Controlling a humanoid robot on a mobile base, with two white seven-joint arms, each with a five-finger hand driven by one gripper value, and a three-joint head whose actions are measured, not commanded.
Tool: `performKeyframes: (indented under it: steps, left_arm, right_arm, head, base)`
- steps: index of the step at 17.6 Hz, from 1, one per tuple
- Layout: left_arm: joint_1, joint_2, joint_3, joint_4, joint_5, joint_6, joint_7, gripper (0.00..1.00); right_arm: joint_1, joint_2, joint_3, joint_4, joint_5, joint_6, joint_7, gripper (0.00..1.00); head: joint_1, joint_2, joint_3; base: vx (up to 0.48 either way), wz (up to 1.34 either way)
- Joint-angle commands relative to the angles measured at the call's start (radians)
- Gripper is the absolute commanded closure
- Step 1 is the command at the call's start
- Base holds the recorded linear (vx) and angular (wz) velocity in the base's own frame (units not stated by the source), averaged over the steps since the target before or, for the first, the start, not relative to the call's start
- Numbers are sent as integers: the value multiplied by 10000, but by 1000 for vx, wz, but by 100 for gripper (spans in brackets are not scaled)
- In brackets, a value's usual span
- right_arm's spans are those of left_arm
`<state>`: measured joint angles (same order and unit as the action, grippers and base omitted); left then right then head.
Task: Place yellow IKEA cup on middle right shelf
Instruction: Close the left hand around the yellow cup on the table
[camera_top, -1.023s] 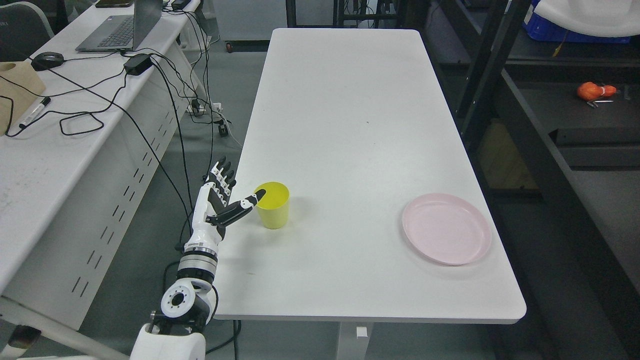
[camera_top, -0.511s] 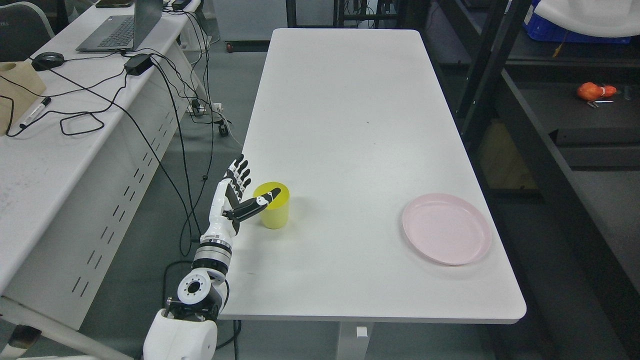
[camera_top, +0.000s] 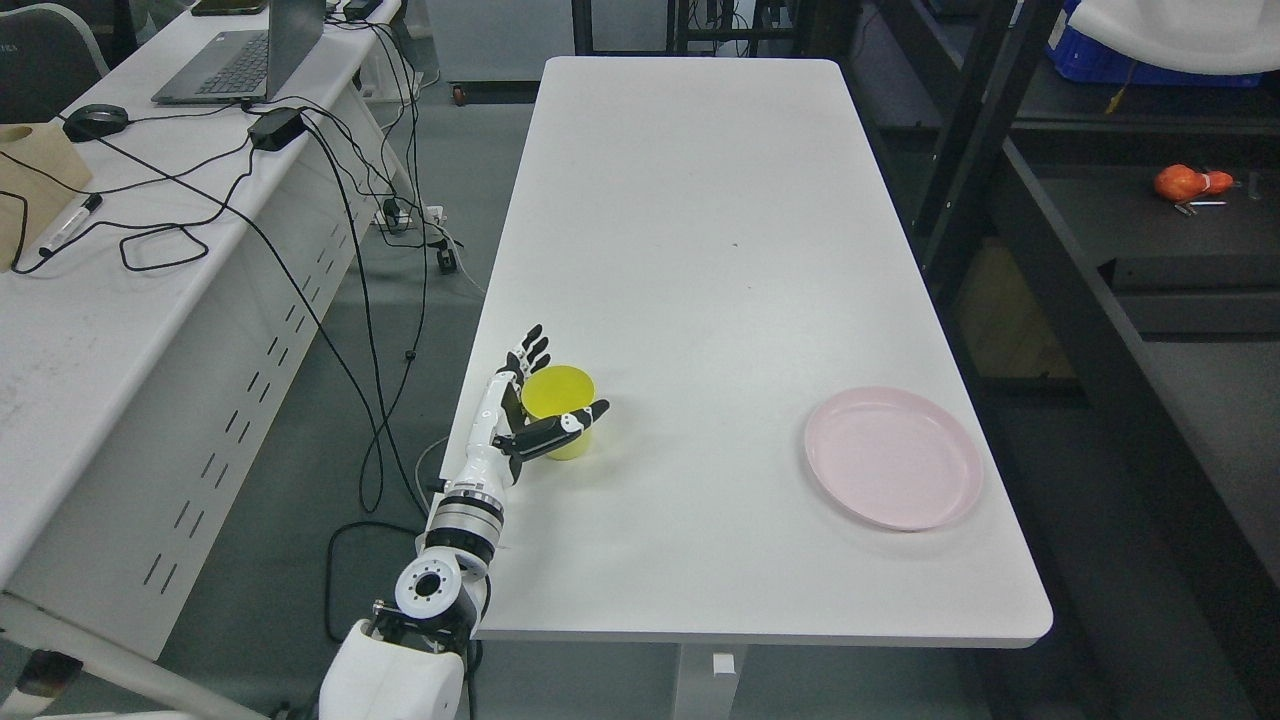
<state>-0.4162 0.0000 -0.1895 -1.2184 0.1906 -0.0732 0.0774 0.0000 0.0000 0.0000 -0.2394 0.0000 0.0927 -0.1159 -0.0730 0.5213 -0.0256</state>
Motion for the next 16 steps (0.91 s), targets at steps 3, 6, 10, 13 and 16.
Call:
performKeyframes:
  steps: [3, 6, 10, 13, 16]
  left_arm:
    - [5, 175, -483, 770, -19, -4, 8, 1]
    - [5, 175, -238, 1032, -19, -19, 8, 5]
    - [5, 175, 436, 1078, 11, -446, 8, 40]
    - [97, 175, 881, 1063, 57, -2024, 54, 91]
    - [204, 175, 1036, 514, 88, -2902, 54, 100]
  right_arm:
    - [138, -175, 169, 1, -245, 8, -7, 1]
    - [138, -175, 169, 1, -245, 8, -7, 1]
    - [138, -175, 169, 1, -245, 8, -7, 1]
    - [138, -175, 169, 1, -245, 8, -7, 1]
    - [138, -175, 169, 1, -245, 8, -7, 1]
  head:
    - [0, 0, 0]
    - [0, 0, 0]
    - [0, 0, 0]
    - [0, 0, 0]
    - [0, 0, 0]
  base:
    - [0, 0]
    - [0, 0]
    - [0, 0]
    - [0, 0]
    - [0, 0]
